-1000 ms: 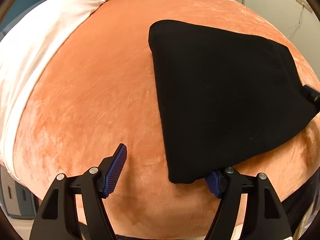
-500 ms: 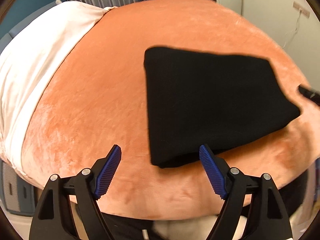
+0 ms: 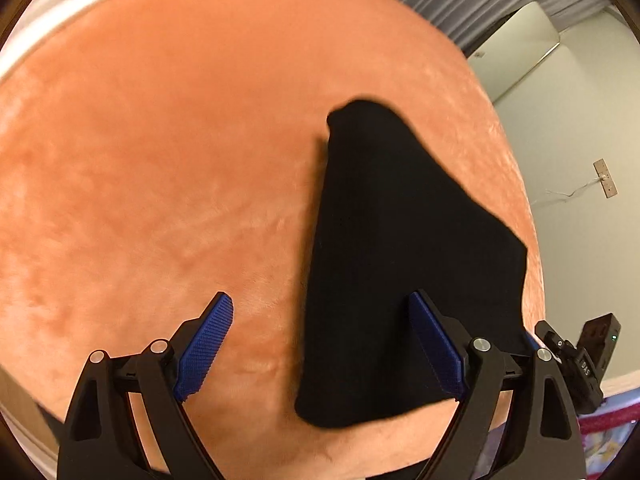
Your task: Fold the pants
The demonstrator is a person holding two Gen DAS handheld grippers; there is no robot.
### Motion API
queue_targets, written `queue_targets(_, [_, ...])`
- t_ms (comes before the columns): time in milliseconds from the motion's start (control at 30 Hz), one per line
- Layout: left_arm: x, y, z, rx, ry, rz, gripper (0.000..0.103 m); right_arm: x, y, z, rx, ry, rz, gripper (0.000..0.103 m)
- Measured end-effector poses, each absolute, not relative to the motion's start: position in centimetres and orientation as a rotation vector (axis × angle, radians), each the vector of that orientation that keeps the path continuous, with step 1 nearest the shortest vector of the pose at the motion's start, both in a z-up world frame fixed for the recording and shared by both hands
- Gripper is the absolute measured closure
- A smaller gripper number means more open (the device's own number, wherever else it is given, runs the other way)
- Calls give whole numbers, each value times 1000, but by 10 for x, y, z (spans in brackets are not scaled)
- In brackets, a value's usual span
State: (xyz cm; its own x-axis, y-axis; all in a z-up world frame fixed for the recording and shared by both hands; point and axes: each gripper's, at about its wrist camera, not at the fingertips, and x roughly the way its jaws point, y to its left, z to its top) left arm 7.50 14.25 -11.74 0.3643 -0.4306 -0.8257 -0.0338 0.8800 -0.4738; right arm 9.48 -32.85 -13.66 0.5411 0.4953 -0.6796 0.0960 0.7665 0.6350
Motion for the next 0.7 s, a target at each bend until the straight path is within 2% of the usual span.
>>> queue_targets(133, [81, 136, -130, -493, 1192, -293, 13, 96, -322, -160, 756, 1038, 292, 23])
queue_targets(233, [84, 134, -138, -499, 1190, -309, 10, 93, -310, -161, 761, 1026, 340, 15])
queue_targets(533, [93, 90, -141, -429, 1203, -439, 13, 95, -293, -166, 775, 1011, 349, 16])
queue_targets(567, [93, 86, -140, -426, 1203, -441, 13, 94, -291, -165, 777, 1009, 357, 19])
queue_targets(600, [94, 83, -140, -420, 1202, -424, 13, 94, -290, -166, 788, 1010, 360, 29])
queue_targets(633, [95, 82, -142, -419, 1202, -414, 13, 95, -289, -168, 809, 1015, 376, 34])
queue_targets(700, [96, 82, -144, -430, 1200, -417, 13, 98, -282, -178, 864, 1030, 416, 42])
